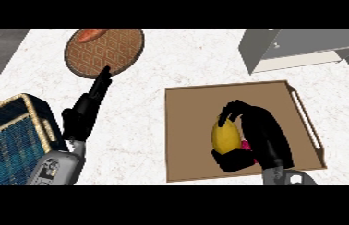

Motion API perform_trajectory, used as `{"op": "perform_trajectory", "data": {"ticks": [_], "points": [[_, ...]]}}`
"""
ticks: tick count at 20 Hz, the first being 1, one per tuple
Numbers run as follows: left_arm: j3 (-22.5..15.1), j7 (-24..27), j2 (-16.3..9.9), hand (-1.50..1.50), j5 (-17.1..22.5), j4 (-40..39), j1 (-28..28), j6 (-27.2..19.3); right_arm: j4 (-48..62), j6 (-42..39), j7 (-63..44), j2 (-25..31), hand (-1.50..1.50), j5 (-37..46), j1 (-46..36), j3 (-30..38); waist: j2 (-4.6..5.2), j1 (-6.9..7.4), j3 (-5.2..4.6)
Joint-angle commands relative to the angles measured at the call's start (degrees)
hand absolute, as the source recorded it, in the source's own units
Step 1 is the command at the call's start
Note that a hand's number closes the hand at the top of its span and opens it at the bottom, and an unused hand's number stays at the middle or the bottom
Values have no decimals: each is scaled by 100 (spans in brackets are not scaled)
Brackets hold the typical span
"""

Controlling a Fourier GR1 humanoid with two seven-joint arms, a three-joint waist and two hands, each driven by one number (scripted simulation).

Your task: Pick the lemon from the tray and place it in the tiered shelf

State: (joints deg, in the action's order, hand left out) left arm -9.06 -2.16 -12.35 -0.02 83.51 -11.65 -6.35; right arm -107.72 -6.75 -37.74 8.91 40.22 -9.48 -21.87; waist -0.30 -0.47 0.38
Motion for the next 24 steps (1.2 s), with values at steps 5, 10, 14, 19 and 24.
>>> {"op": "perform_trajectory", "data": {"ticks": [5,10,14,19,24], "points": [[129,84,-16,0,16,124,300,92,-1815,-367,-551,28,150,-553,-298,795,13,45,-40],[170,-17,49,0,-29,-54,147,117,-2781,-977,-1451,475,150,-606,-651,1426,10,10,-43],[25,291,73,0,-94,186,642,204,-2478,-973,-1583,708,150,-566,-1433,2096,13,75,-44],[119,-138,144,0,-170,78,113,178,-1834,-888,-1456,1066,150,-631,-2246,2876,26,68,-39],[50,161,289,0,-297,-3,420,143,-1250,-914,-1506,1399,150,-357,-2943,2920,29,86,-42]]}}
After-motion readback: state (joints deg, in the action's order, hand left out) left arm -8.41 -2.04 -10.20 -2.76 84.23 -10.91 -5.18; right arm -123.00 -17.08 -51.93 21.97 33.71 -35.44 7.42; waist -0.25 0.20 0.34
